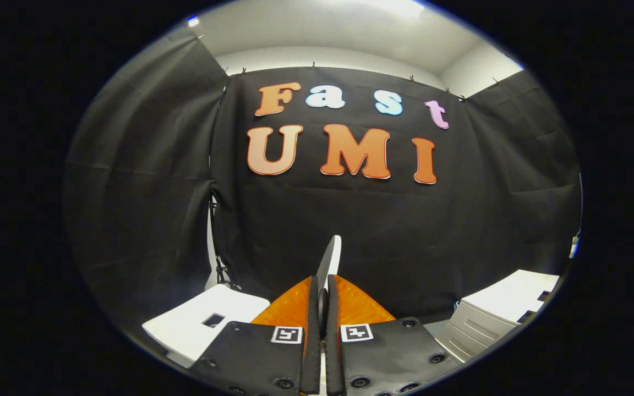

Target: Open the toilet lid.

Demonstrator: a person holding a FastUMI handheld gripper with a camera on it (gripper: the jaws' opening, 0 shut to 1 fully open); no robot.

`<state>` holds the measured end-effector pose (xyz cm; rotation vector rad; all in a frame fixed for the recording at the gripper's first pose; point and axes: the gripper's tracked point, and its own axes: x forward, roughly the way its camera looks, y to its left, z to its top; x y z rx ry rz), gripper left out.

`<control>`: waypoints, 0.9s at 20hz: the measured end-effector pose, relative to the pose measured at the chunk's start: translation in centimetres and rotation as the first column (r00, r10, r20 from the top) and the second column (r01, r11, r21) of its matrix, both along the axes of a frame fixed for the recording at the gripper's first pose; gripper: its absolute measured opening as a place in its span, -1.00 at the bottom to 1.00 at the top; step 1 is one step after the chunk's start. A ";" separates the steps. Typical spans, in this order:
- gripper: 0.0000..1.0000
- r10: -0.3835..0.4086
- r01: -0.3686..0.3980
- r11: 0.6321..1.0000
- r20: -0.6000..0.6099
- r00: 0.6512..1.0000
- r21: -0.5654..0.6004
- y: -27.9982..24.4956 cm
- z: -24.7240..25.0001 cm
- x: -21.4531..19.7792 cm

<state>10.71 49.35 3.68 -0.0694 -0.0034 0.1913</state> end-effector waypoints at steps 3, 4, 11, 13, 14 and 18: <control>-0.76 0.024 -0.024 0.999 0.013 1.000 -0.031 2.6 0.1 -0.3; -0.77 0.034 -0.034 0.999 0.014 0.999 -0.040 3.6 0.1 -0.5; -0.77 0.105 -0.103 0.989 0.018 0.994 -0.109 9.6 -0.1 -1.6; -0.77 0.121 -0.118 0.985 0.020 0.992 -0.128 11.0 -0.2 -1.7; -0.76 0.134 -0.130 0.982 0.020 0.991 -0.136 11.9 -0.2 -2.0; -0.76 0.194 -0.190 0.968 0.012 0.981 -0.162 14.8 -1.0 -3.0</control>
